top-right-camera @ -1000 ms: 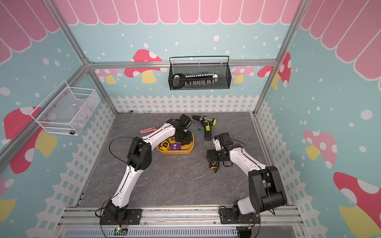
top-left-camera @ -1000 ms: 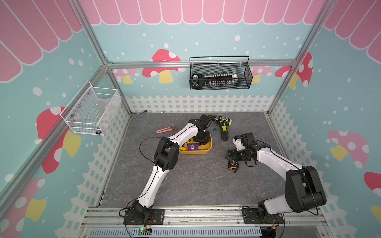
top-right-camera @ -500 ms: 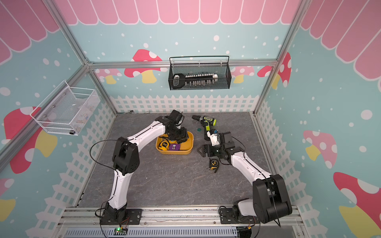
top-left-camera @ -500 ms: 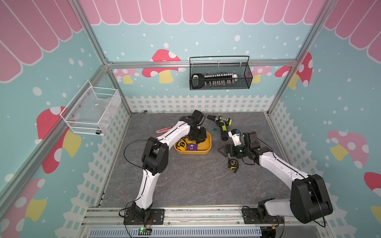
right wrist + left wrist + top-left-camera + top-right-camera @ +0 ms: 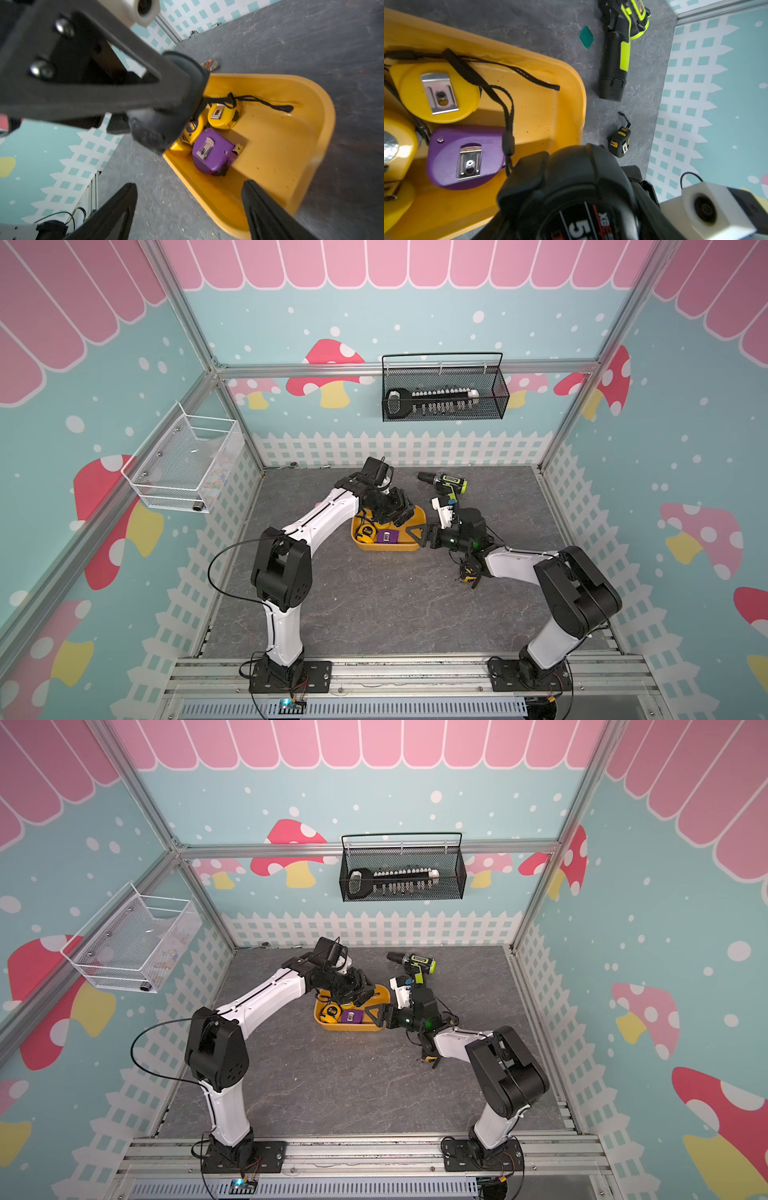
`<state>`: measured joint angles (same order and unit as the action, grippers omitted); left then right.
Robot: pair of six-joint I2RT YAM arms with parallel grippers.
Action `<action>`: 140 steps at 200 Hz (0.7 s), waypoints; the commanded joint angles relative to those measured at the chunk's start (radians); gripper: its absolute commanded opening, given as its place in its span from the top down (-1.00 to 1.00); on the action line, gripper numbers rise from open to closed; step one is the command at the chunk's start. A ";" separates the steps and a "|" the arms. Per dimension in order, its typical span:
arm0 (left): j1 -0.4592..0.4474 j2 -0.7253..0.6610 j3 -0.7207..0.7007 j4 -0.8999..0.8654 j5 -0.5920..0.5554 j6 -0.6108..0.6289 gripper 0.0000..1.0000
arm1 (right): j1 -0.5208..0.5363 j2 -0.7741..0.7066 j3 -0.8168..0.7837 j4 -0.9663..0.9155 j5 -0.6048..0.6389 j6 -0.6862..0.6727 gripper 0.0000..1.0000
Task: Take the tape measure out of the storage box
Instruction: Place the tape measure at the center of the board.
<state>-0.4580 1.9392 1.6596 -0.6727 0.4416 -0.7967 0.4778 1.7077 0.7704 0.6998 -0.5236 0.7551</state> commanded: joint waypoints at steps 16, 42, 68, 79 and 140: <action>-0.001 -0.071 -0.028 0.069 0.042 -0.039 0.29 | 0.028 0.108 0.045 0.330 0.053 0.142 -0.51; -0.004 -0.074 -0.039 0.073 0.048 -0.041 0.29 | 0.030 0.173 0.072 0.402 0.047 0.199 -0.26; -0.007 -0.075 -0.041 0.072 0.050 -0.035 0.29 | 0.034 0.187 0.085 0.419 0.060 0.211 0.12; -0.008 -0.075 -0.043 0.073 0.051 -0.035 0.28 | 0.034 0.187 0.091 0.396 0.063 0.204 0.19; -0.022 -0.071 -0.056 0.070 0.050 -0.018 -0.02 | 0.034 0.187 0.090 0.384 0.060 0.188 0.44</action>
<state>-0.4473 1.9205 1.6142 -0.5877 0.4332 -0.8234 0.5106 1.8828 0.8299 1.0550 -0.4877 0.9630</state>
